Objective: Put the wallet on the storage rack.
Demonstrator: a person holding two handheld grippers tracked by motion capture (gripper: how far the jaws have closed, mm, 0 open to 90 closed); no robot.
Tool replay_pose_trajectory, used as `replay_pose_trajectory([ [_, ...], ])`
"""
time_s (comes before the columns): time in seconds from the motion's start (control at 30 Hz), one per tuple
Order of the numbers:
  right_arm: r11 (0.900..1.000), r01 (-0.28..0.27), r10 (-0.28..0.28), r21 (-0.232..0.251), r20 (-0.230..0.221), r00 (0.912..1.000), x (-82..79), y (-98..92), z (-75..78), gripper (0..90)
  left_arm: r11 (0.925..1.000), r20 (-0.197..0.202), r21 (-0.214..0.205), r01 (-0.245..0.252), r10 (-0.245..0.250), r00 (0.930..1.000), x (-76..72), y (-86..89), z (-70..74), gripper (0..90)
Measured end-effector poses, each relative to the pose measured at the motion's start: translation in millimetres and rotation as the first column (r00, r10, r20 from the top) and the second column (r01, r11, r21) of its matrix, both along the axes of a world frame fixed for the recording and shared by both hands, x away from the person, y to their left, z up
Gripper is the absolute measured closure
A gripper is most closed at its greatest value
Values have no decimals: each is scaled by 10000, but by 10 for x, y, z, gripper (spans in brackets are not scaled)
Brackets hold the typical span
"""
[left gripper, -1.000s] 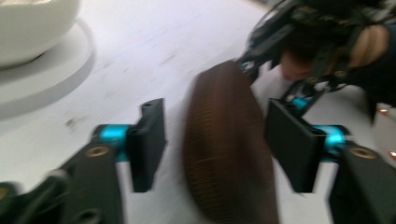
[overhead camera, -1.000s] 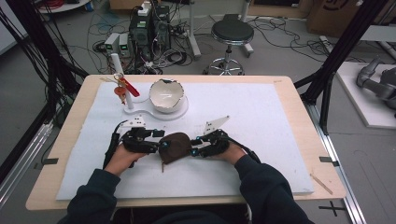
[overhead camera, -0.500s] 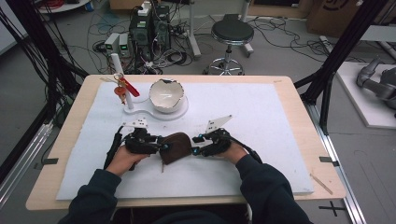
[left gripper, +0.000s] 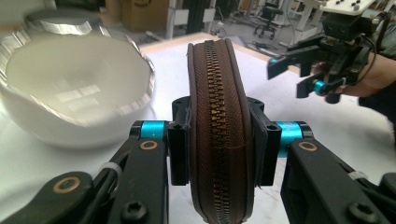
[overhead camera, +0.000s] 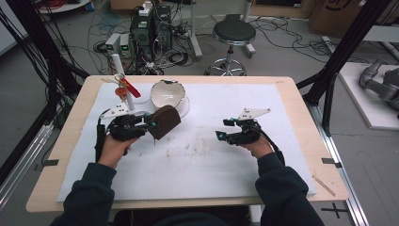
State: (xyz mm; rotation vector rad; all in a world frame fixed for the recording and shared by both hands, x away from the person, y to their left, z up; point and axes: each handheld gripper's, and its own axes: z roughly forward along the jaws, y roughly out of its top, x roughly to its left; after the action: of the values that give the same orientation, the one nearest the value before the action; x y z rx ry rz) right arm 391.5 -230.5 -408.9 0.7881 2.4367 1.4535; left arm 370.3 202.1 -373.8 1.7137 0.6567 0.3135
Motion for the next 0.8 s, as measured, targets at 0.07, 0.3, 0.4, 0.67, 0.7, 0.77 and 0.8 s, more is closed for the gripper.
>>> replay_pose_trajectory([
  [0.07, 9998, 209, -209, 72, 31, 9998, -5, -84, 22, 339, 9995, 451, 109, 305, -309, 9985, 60, 18, 105, 656],
  [0.3, 9975, 673, -675, 234, 114, 9977, 0, -245, 49, 339, 9966, 1304, 814, 125, -230, 9912, 378, 16, 413, 655],
  [0.4, 9966, 771, -776, 292, 164, 9968, 6, -260, 52, 339, 9958, 1394, 917, 58, -186, 9901, 521, -9, 491, 655],
  [0.67, 9929, 1122, -1130, 406, 191, 9934, 22, -363, 72, 319, 9853, 1512, 1684, -281, 23, 9885, 795, -149, 453, 655],
  [0.7, 9921, 1185, -1193, 413, 184, 9927, 22, -382, 76, 315, 9827, 1532, 1824, -305, 22, 9882, 831, -159, 438, 655],
  [0.77, 9906, 1280, -1288, 479, 161, 9915, 20, -415, 83, 314, 9777, 1578, 2080, -306, -27, 9875, 902, -181, 410, 656],
  [0.8, 9905, 1286, -1295, 489, 157, 9915, 18, -430, 85, 313, 9752, 1724, 2198, -255, -131, 9849, 932, -198, 403, 656],
])
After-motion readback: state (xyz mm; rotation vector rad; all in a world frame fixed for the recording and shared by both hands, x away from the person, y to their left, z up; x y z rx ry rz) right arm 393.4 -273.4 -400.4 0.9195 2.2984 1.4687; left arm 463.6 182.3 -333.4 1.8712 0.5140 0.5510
